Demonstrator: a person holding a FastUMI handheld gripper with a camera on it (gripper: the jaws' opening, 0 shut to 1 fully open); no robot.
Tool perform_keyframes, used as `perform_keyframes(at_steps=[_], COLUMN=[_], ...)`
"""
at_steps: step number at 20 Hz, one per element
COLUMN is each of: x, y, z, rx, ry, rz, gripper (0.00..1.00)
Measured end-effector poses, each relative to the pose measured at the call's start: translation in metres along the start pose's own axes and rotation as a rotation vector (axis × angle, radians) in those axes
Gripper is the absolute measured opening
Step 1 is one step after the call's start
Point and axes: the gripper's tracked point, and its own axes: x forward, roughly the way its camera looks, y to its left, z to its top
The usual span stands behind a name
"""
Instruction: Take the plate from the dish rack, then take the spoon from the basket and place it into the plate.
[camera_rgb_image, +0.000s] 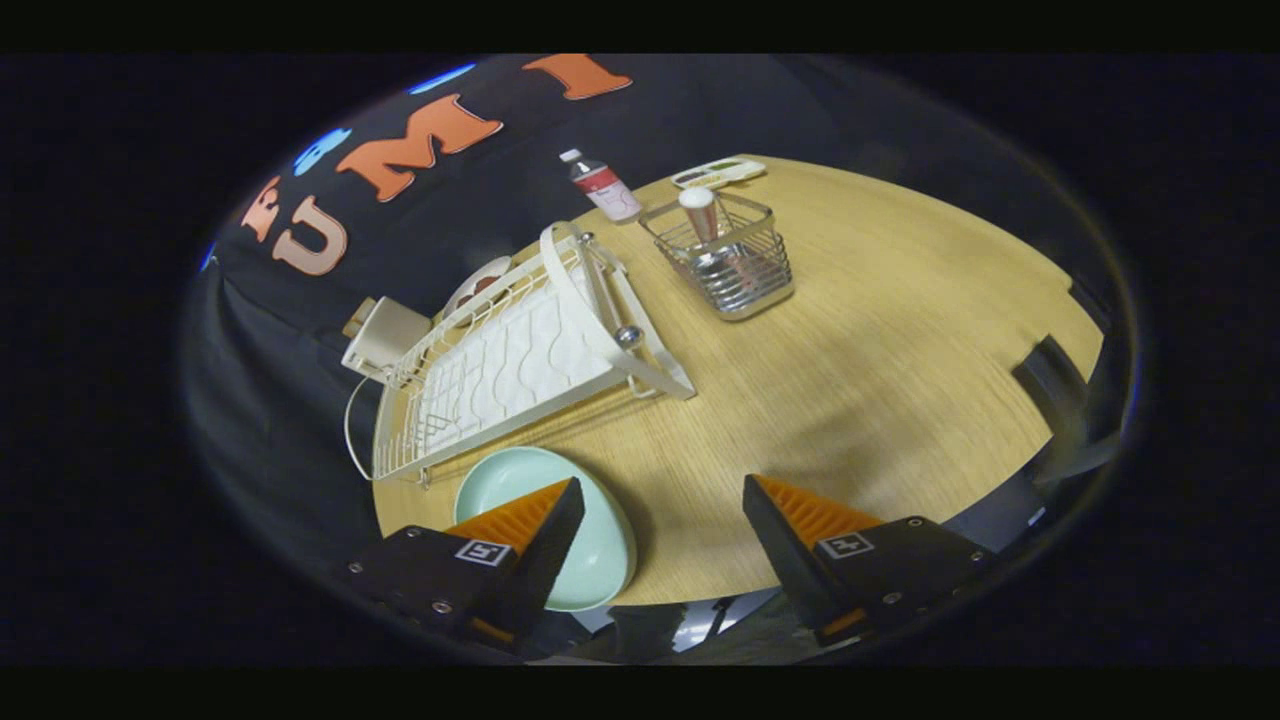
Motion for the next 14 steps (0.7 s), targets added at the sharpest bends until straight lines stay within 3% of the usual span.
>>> perform_keyframes(at_steps=[6, 14], x=[-0.025, -0.032], y=[-0.006, -0.004], z=[0.075, 0.137], rx=[-0.202, -0.283], ry=[-0.247, -0.439], rz=[-0.103, -0.174], gripper=[0.99, 0.99])
